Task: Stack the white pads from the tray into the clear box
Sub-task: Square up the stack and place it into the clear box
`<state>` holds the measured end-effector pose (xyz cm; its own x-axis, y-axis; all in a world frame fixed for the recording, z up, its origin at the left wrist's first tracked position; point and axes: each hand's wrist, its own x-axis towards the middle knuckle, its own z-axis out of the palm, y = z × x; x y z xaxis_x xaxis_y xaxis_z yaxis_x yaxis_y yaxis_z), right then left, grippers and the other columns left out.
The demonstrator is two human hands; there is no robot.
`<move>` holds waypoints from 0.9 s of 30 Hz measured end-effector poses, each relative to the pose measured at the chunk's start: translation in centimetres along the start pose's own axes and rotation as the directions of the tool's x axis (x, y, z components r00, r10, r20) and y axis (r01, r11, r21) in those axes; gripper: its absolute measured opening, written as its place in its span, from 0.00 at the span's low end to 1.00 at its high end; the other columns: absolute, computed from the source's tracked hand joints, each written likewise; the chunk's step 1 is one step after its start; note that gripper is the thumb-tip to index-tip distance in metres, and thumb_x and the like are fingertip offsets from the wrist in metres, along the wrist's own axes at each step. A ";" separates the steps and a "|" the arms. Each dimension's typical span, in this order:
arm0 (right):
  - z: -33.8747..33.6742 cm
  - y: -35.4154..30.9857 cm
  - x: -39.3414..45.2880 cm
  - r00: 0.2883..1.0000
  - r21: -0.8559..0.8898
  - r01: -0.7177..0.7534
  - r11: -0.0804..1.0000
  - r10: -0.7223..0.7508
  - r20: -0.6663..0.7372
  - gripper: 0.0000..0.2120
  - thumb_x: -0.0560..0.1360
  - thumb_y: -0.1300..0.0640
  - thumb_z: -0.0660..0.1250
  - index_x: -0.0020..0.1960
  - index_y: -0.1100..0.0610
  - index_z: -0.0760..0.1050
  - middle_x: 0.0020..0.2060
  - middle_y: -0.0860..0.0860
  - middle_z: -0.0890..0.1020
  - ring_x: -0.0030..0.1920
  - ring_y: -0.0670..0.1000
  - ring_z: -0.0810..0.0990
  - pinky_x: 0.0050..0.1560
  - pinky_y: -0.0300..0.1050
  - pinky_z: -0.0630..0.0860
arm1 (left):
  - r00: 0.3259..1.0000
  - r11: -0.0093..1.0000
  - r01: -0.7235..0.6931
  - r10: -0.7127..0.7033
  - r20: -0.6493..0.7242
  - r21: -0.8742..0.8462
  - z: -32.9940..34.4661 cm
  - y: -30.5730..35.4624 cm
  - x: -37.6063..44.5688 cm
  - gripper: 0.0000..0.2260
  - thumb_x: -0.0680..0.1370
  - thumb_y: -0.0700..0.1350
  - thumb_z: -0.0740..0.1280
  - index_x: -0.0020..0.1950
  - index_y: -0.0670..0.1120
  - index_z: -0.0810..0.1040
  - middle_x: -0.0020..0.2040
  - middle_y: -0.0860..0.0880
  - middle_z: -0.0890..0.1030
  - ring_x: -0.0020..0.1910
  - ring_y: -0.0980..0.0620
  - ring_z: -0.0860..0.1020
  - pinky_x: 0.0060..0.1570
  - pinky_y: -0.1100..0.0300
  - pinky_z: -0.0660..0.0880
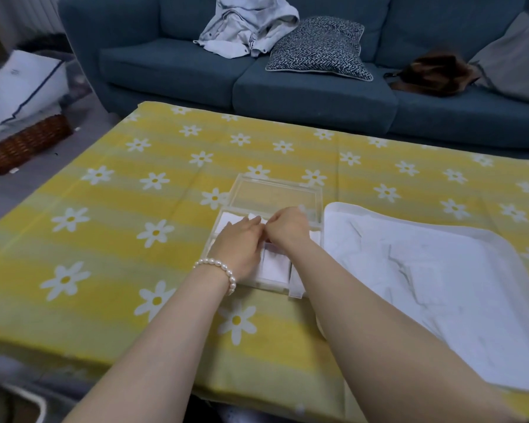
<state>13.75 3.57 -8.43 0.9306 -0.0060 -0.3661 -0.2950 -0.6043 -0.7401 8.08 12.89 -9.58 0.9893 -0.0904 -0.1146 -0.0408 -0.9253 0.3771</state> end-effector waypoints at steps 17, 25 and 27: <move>-17.3 11.2 0.2 0.872 -0.091 -0.001 0.996 -0.043 -0.487 0.11 0.72 0.66 0.63 0.49 0.57 0.81 0.49 0.55 0.83 0.51 0.55 0.79 0.45 0.40 0.68 | 0.999 0.984 0.031 -0.024 -0.045 0.175 -0.2 4.5 -0.1 0.26 0.77 0.66 0.52 0.70 0.56 0.68 0.76 0.47 0.58 0.76 0.48 0.52 0.73 0.45 0.46; -17.5 14.4 2.1 0.938 -0.323 0.012 0.946 -0.122 -0.325 0.07 0.74 0.59 0.65 0.47 0.59 0.81 0.47 0.56 0.83 0.50 0.57 0.79 0.43 0.41 0.68 | 0.973 0.975 -0.220 0.222 0.068 -0.041 2.5 10.3 -0.2 0.22 0.79 0.62 0.55 0.65 0.51 0.74 0.67 0.51 0.71 0.67 0.49 0.67 0.66 0.54 0.63; -17.0 13.7 3.1 0.938 -0.377 0.042 0.925 -0.166 -0.304 0.09 0.74 0.58 0.65 0.51 0.59 0.80 0.49 0.57 0.82 0.51 0.58 0.78 0.44 0.43 0.69 | 0.972 0.971 -0.235 0.233 0.034 0.036 3.1 10.9 0.1 0.22 0.79 0.62 0.55 0.64 0.52 0.75 0.65 0.52 0.73 0.65 0.49 0.67 0.65 0.55 0.62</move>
<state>16.29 -18.23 -10.13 0.9878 -0.1475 -0.0491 -0.1526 -0.8597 -0.4874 7.26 1.62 -8.30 0.9470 -0.3164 -0.0550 -0.2768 -0.8910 0.3598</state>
